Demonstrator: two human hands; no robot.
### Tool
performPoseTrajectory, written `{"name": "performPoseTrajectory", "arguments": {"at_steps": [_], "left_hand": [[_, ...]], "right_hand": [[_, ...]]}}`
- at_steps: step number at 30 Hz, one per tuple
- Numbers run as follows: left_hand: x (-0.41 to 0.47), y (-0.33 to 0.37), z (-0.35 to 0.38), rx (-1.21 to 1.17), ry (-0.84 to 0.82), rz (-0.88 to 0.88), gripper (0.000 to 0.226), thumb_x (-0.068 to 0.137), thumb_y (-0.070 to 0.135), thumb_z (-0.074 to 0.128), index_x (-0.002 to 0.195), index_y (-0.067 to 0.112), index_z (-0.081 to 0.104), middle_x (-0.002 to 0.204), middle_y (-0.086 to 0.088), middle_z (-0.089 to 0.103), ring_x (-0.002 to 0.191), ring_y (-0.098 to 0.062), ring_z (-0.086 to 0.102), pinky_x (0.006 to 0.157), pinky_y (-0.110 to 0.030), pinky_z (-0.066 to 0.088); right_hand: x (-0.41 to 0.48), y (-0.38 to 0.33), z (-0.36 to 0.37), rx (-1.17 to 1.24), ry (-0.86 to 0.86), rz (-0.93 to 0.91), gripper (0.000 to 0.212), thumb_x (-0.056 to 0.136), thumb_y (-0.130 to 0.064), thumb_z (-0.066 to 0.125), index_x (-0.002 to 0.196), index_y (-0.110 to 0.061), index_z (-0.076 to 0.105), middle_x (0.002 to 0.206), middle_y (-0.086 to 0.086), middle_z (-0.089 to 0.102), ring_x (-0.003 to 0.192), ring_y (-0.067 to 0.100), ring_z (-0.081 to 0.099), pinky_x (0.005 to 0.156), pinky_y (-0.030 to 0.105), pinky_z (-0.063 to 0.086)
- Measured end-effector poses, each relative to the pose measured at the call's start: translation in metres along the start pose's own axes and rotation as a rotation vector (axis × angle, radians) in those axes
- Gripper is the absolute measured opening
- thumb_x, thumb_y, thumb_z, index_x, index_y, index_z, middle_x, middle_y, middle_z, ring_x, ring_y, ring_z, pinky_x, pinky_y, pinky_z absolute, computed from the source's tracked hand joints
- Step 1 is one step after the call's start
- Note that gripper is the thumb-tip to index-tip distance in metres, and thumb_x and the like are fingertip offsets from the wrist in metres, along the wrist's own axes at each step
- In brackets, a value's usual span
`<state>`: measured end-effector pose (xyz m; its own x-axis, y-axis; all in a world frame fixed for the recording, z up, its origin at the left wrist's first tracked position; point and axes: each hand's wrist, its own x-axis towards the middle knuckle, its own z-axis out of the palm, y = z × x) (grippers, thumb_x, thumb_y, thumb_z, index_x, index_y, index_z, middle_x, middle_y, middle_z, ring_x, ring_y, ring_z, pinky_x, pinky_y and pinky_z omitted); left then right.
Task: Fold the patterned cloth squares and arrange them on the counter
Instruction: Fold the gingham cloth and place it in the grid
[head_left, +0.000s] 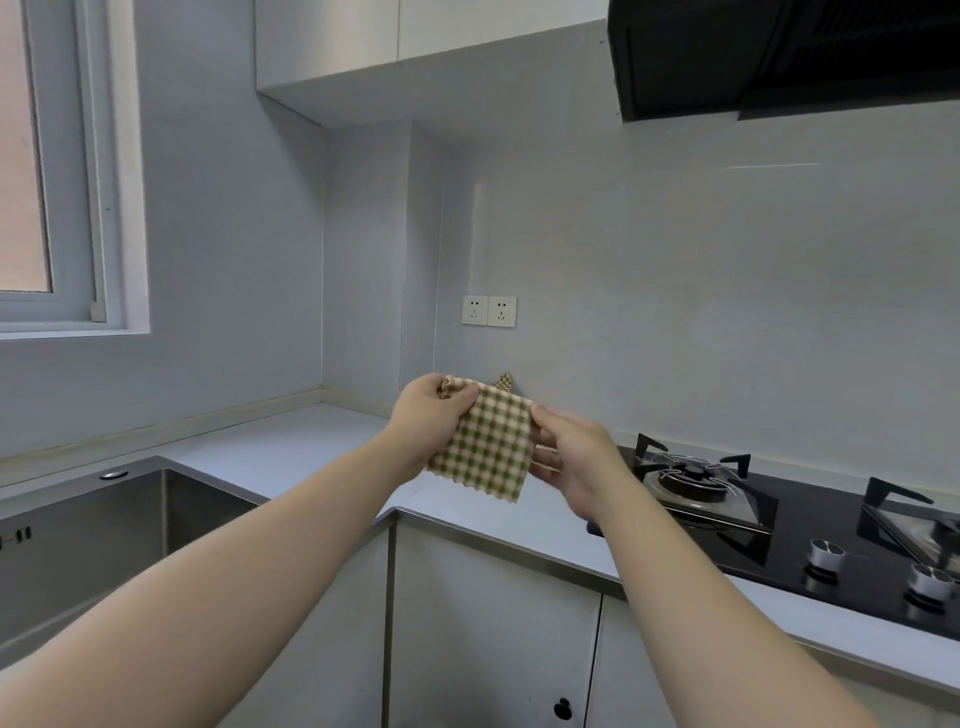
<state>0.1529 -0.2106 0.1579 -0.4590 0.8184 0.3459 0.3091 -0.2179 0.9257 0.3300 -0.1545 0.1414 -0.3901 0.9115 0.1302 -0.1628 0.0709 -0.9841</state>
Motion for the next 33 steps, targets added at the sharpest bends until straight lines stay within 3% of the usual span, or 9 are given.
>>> {"name": "performPoseTrajectory", "arguments": {"at_steps": [4,8,12,15,20,22,26,29,33], "left_hand": [[-0.007,-0.016,0.019,-0.029,0.092,0.024,0.019,0.095,0.037,0.066,0.099,0.02,0.072,0.097,0.003,0.075,0.094,-0.018,0.07,0.083,-0.042,0.059],[-0.011,-0.039,0.036,0.048,0.204,0.026,0.031,0.101,0.038,0.054,0.083,0.016,0.066,0.085,-0.002,0.069,0.086,-0.022,0.066,0.073,-0.037,0.052],[-0.012,-0.059,0.057,0.182,0.276,0.063,0.034,0.107,0.036,0.042,0.091,0.009,0.056,0.083,-0.001,0.061,0.085,-0.026,0.058,0.069,-0.036,0.038],[-0.006,-0.074,0.073,0.278,0.287,0.059,0.033,0.107,0.038,0.037,0.098,0.012,0.054,0.086,0.0,0.06,0.085,-0.026,0.056,0.071,-0.036,0.039],[0.022,-0.106,0.097,0.382,0.236,0.093,0.033,0.108,0.039,0.037,0.099,0.014,0.055,0.079,0.007,0.055,0.074,-0.016,0.052,0.063,-0.034,0.034],[0.046,-0.119,0.115,0.342,0.195,0.077,0.032,0.108,0.037,0.039,0.099,0.013,0.057,0.078,0.008,0.056,0.072,-0.006,0.051,0.059,-0.031,0.035],[0.099,-0.141,0.161,0.296,0.108,0.044,0.03,0.107,0.036,0.042,0.097,0.014,0.06,0.079,0.005,0.06,0.07,-0.004,0.052,0.059,-0.025,0.039],[0.13,-0.136,0.206,0.288,0.036,0.009,0.027,0.107,0.036,0.042,0.098,0.018,0.06,0.08,0.007,0.059,0.069,-0.001,0.053,0.054,-0.015,0.038],[0.152,-0.093,0.279,0.228,-0.077,0.001,0.026,0.107,0.035,0.044,0.099,0.019,0.062,0.082,0.012,0.06,0.07,0.005,0.055,0.056,-0.008,0.037]], "right_hand": [[0.0,0.019,0.009,0.076,0.127,0.11,0.031,0.103,-0.041,0.055,0.107,-0.014,0.069,0.105,0.006,0.076,0.097,0.025,0.072,0.076,0.039,0.06],[0.007,0.038,0.011,-0.29,0.319,-0.095,0.037,0.109,-0.043,0.034,0.102,-0.018,0.06,0.103,0.002,0.065,0.087,0.012,0.057,0.08,0.038,0.051],[0.015,0.059,0.01,-0.467,0.391,-0.182,0.041,0.11,-0.043,0.025,0.122,-0.014,0.052,0.099,-0.004,0.06,0.091,0.019,0.057,0.072,0.034,0.04],[0.027,0.078,0.002,-0.553,0.428,-0.194,0.042,0.11,-0.045,0.021,0.117,-0.014,0.049,0.089,-0.006,0.057,0.091,0.025,0.058,0.071,0.037,0.04],[0.063,0.105,-0.023,-0.573,0.453,-0.195,0.038,0.11,-0.045,0.025,0.11,-0.017,0.05,0.084,-0.007,0.055,0.078,0.015,0.055,0.06,0.033,0.036],[0.089,0.116,-0.039,-0.551,0.471,-0.171,0.033,0.11,-0.043,0.028,0.108,-0.019,0.05,0.085,-0.009,0.056,0.075,0.006,0.053,0.057,0.024,0.035],[0.145,0.127,-0.079,-0.539,0.544,-0.136,0.03,0.11,-0.039,0.032,0.102,-0.018,0.052,0.085,-0.005,0.058,0.071,0.004,0.053,0.052,0.013,0.034],[0.174,0.121,-0.114,-0.521,0.606,-0.1,0.029,0.11,-0.037,0.034,0.103,-0.018,0.054,0.082,-0.007,0.057,0.069,0.003,0.052,0.054,0.01,0.037],[0.181,0.075,-0.181,-0.507,0.692,-0.03,0.027,0.111,-0.037,0.033,0.103,-0.02,0.053,0.079,-0.006,0.056,0.067,0.003,0.049,0.056,0.017,0.036]]}}
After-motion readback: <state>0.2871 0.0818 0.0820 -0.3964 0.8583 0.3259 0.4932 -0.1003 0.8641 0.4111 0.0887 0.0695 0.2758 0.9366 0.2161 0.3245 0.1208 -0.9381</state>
